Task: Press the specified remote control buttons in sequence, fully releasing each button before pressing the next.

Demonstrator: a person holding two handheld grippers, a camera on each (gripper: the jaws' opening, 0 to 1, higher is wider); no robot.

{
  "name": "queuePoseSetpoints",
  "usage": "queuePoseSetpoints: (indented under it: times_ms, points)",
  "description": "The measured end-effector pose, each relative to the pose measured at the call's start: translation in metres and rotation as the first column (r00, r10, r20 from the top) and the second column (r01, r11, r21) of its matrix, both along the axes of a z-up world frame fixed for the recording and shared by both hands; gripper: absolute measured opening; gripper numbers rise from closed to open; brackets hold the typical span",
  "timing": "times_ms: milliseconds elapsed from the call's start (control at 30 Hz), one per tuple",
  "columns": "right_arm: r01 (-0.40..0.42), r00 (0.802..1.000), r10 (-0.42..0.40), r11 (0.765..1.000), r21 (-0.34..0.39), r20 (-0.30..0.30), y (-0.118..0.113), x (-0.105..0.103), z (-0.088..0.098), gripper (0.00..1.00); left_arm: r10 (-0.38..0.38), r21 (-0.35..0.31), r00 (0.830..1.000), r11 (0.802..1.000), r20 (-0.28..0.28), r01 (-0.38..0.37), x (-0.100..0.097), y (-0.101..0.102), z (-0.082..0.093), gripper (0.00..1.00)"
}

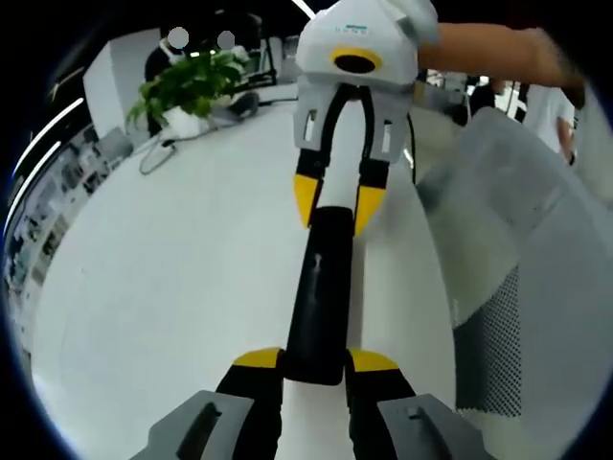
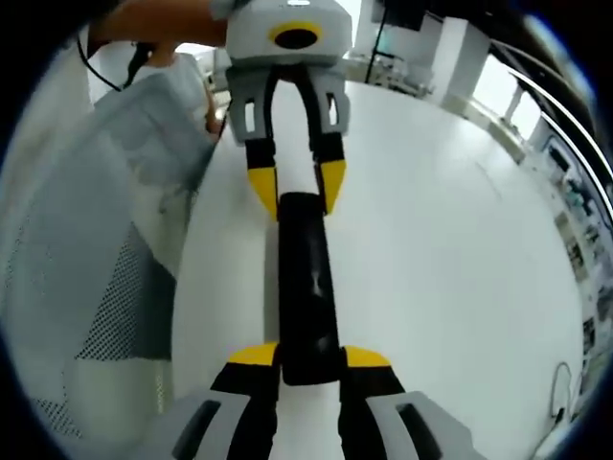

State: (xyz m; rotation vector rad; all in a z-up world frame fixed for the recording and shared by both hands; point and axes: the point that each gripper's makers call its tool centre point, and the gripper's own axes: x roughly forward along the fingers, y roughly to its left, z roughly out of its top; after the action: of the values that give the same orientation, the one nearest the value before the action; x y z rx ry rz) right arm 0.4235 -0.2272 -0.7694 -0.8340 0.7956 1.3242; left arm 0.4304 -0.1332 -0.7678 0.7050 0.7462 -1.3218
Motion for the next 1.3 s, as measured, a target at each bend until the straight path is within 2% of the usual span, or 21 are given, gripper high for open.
queuePoseSetpoints:
  times_ms: [567,1000,1267,1300]
  points:
    - [-0.014,1.000,0.014,1.000,0.012,-0.015,0.005,-0.015,-0.007,0.20,0.010,-0.011,1.000,1.000,-0.003,-0.010,-0.015,0.004,-0.002,0.24]
    - [-0.040,0.999,0.039,0.999,-0.006,-0.024,0.006,-0.024,-0.013,0.20,0.025,-0.012,1.000,1.000,-0.016,-0.025,-0.024,0.003,-0.013,0.24]
    - [-0.044,0.999,0.044,0.999,-0.006,-0.013,0.006,-0.024,-0.014,0.21,0.019,-0.017,1.000,1.000,-0.016,-0.019,-0.024,0.005,-0.014,0.24]
    - [-0.047,0.999,0.047,0.999,-0.014,-0.006,0.005,-0.024,-0.015,0.21,0.008,-0.004,1.000,1.000,-0.003,-0.008,-0.024,0.006,-0.016,0.23]
